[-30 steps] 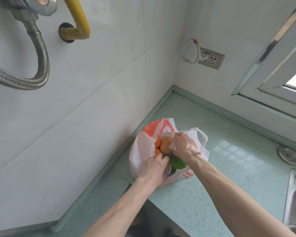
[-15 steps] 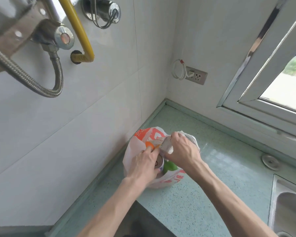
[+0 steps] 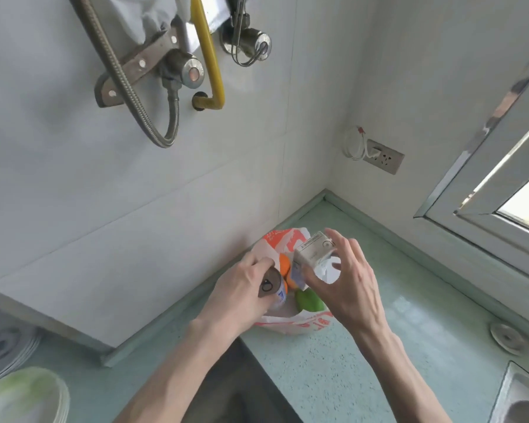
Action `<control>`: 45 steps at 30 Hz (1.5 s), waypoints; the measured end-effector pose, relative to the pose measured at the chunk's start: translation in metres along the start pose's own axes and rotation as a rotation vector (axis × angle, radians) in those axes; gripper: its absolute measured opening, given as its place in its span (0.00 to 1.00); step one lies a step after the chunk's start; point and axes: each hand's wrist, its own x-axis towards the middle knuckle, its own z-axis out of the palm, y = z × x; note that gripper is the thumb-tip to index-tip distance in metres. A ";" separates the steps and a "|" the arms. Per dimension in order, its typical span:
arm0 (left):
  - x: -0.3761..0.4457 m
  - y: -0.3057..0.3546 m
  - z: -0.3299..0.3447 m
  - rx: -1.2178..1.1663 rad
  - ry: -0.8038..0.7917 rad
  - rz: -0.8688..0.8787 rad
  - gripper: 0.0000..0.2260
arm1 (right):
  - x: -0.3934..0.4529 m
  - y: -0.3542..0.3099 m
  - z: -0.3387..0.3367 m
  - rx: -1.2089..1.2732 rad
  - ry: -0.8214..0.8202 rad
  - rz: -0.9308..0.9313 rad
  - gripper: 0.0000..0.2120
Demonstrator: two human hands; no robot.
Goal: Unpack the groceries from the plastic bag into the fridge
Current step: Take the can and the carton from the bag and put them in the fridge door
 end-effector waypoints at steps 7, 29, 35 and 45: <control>-0.051 0.003 -0.019 -0.049 0.177 -0.110 0.18 | -0.009 -0.003 0.003 0.126 0.030 -0.054 0.28; -0.337 -0.010 -0.101 -0.058 0.567 -0.570 0.18 | -0.150 -0.159 0.053 0.265 -0.200 -0.471 0.28; -0.474 0.003 -0.111 -0.072 0.729 -0.791 0.23 | -0.251 -0.236 0.068 0.403 -0.367 -0.595 0.30; -0.683 0.056 -0.116 0.032 0.983 -1.144 0.17 | -0.411 -0.344 0.080 0.572 -0.655 -0.841 0.31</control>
